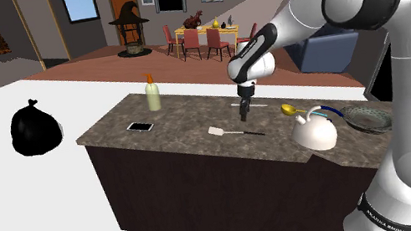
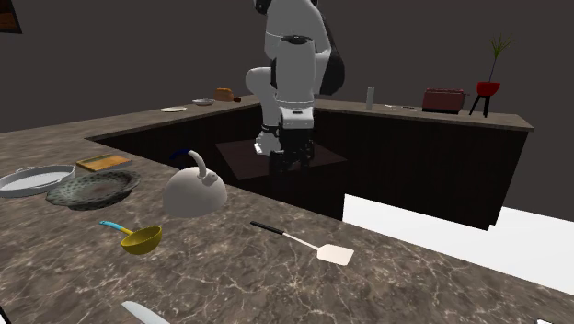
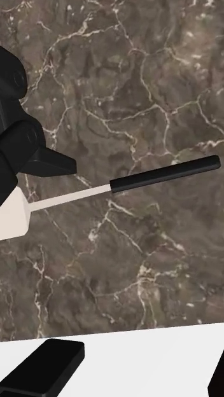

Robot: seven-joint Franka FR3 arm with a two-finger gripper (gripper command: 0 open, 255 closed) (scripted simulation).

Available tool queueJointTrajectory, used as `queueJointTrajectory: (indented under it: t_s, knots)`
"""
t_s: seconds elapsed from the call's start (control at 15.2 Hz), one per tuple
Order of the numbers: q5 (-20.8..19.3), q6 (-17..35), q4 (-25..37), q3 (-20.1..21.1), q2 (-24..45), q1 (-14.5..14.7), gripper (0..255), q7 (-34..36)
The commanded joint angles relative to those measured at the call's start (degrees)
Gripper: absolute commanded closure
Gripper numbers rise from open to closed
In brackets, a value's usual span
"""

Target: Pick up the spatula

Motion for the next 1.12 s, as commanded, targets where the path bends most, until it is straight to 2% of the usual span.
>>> queueJointTrajectory:
  t_s: [0.0,0.4,0.99,1.06]
  knots:
    - [0.87,0.53,3.95,0.99,4.96,-0.89,0,-2.45]
    - [1.38,1.06,15.50,3.47,17.78,-3.75,0,-7.91]
    - [2.45,4.57,16.52,4.52,22.32,-4.56,0,-8.38]
    - [2.46,4.51,16.63,4.52,22.37,-4.59,255,-8.40]
